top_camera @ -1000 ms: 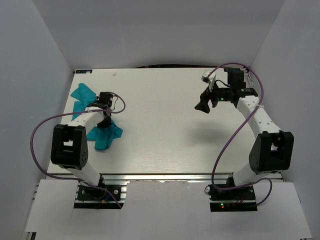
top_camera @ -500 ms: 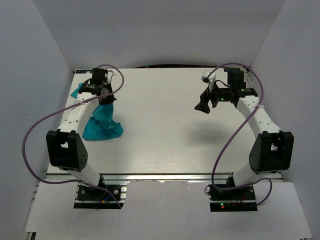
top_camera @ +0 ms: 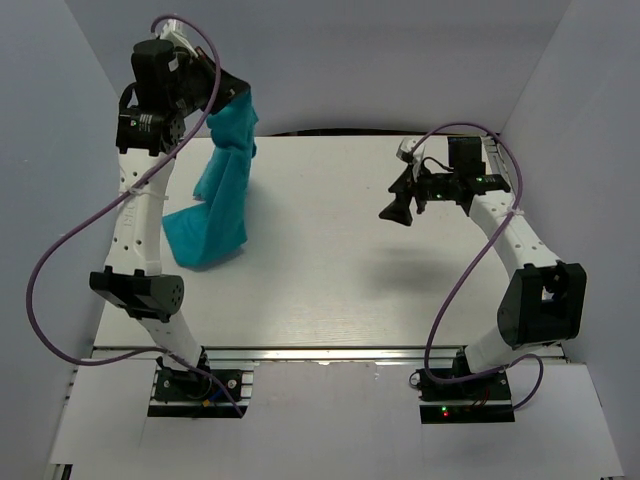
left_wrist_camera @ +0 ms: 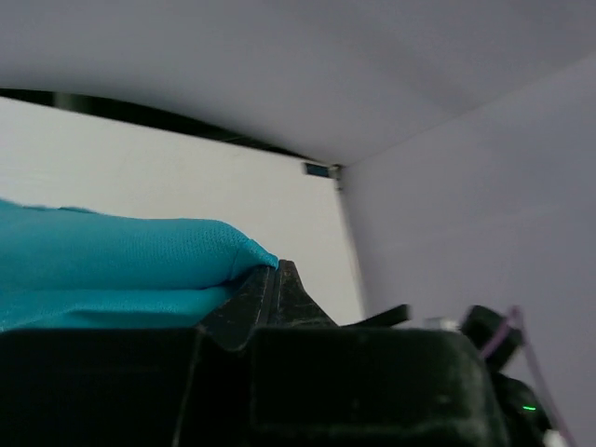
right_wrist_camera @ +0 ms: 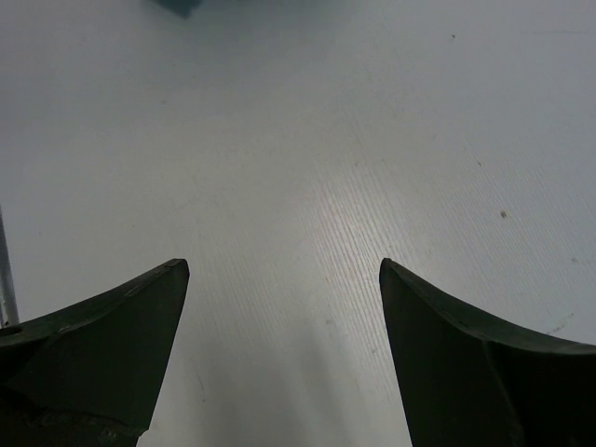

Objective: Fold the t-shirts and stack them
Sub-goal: Move the tshirt to the center of the board

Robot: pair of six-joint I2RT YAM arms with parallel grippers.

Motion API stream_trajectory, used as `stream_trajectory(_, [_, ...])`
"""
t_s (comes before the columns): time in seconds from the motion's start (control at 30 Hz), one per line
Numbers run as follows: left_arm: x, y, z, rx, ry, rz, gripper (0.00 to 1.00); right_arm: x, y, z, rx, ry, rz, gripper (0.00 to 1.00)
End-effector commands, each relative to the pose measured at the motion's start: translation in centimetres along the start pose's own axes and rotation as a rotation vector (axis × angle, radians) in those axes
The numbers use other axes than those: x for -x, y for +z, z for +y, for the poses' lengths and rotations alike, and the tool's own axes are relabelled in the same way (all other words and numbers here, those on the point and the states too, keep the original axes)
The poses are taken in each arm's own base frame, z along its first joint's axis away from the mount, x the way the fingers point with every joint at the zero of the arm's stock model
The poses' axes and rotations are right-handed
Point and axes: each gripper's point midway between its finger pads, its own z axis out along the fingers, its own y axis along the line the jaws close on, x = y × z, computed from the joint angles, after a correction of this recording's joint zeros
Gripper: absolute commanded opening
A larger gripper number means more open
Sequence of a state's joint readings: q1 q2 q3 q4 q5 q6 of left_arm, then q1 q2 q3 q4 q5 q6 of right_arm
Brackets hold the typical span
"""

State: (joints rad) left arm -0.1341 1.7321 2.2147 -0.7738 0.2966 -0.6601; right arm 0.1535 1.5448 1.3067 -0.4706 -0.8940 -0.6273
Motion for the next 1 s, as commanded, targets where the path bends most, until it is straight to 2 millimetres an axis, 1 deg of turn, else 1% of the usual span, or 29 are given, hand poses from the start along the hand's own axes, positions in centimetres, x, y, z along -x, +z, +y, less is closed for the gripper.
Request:
stream_trajectory(0.0, [2.3,-1.1,-7.0,-0.240,-0.098,-0.014,0.00,5.9,0.1,0.0,0.002,-0.086,-0.142,0.89])
stream_trajectory(0.03, [2.1,-1.1,-7.1,-0.247,-0.115,-0.002,0.00,6.0,0.1,0.0,0.001,-0.089,-0.144,0.89])
stream_trajectory(0.07, [2.7,-1.5,-8.1,-0.285,-0.119,-0.017,0.00,6.6,0.1,0.1,-0.001,-0.053,-0.160,0.89])
stream_trajectory(0.1, [3.7,-1.9,-9.5,-0.347,-0.128,-0.050,0.00,7.8,0.4,-0.2,-0.021,-0.080,-0.188,0.89])
stream_trajectory(0.13, [4.3,-2.3,-10.4,-0.381,-0.143,-0.066,0.00,8.8,0.5,-0.3,-0.036,-0.083,-0.205,0.89])
stream_trajectory(0.17, [4.8,-2.5,-11.1,-0.412,-0.161,-0.079,0.00,9.4,1.0,-0.3,-0.065,-0.041,-0.208,0.89])
stream_trajectory(0.2, [5.9,-3.1,-12.4,-0.470,-0.146,-0.124,0.00,10.6,1.1,-0.5,-0.089,-0.053,-0.237,0.89])
stream_trajectory(0.23, [6.4,-3.3,-13.2,-0.506,-0.142,-0.144,0.00,11.3,1.4,-0.3,-0.092,-0.047,-0.251,0.89])
stream_trajectory(0.27, [7.5,-4.1,-14.7,-0.576,-0.160,-0.181,0.00,12.3,1.8,0.3,-0.091,-0.024,-0.266,0.89])
stream_trajectory(0.3, [7.9,-4.4,-15.8,-0.613,-0.161,-0.201,0.00,13.1,2.0,0.4,-0.102,-0.026,-0.284,0.90])
stream_trajectory(0.33, [8.6,-4.9,-16.6,-0.645,-0.199,-0.226,0.00,13.7,2.1,0.7,-0.111,-0.017,-0.292,0.89])
stream_trajectory(0.37, [9.4,-5.3,-17.7,-0.701,-0.188,-0.269,0.00,14.6,2.5,1.0,-0.123,-0.026,-0.310,0.89])
stream_trajectory(0.4, [9.8,-5.7,-18.4,-0.731,-0.194,-0.290,0.00,15.0,2.6,1.5,-0.114,-0.036,-0.320,0.89])
stream_trajectory(0.43, [10.6,-6.7,-19.6,-0.775,-0.215,-0.318,0.00,15.8,2.5,1.8,-0.113,-0.053,-0.342,0.89])
stream_trajectory(0.47, [11.1,-7.1,-20.4,-0.824,-0.225,-0.344,0.00,16.1,2.7,2.1,-0.112,-0.055,-0.350,0.89])
stream_trajectory(0.53, [11.6,-8.0,-21.5,-0.870,-0.246,-0.368,0.00,16.5,2.8,2.3,-0.109,-0.060,-0.360,0.89])
stream_trajectory(0.6, [11.9,-8.6,-21.9,-0.894,-0.259,-0.383,0.00,16.7,2.8,2.3,-0.101,-0.080,-0.364,0.89])
stream_trajectory(0.67, [11.5,-8.1,-21.5,-0.865,-0.261,-0.362,0.00,16.8,2.7,2.3,-0.103,-0.125,-0.365,0.89])
stream_trajectory(0.7, [11.3,-8.4,-21.5,-0.853,-0.231,-0.364,0.00,16.5,2.6,2.0,-0.126,-0.141,-0.364,0.89])
stream_trajectory(0.77, [9.8,-6.8,-20.2,-0.790,-0.234,-0.304,0.00,17.3,1.5,1.5,-0.173,-0.228,-0.393,0.89])
stream_trajectory(0.8, [9.1,-7.1,-20.2,-0.781,-0.205,-0.281,0.00,17.4,1.1,1.6,-0.182,-0.264,-0.399,0.89])
stream_trajectory(0.83, [8.5,-6.6,-19.8,-0.765,-0.202,-0.258,0.00,17.6,0.9,1.5,-0.190,-0.323,-0.401,0.89])
stream_trajectory(0.87, [7.4,-5.6,-19.0,-0.738,-0.205,-0.218,0.00,17.7,0.8,1.8,-0.174,-0.363,-0.404,0.89])
stream_trajectory(0.93, [6.1,-5.6,-18.9,-0.743,-0.174,-0.159,0.00,18.0,0.5,1.7,-0.188,-0.392,-0.411,0.90])
stream_trajectory(0.97, [5.4,-5.2,-18.5,-0.732,-0.167,-0.131,0.00,18.6,0.3,1.6,-0.202,-0.388,-0.428,0.89])
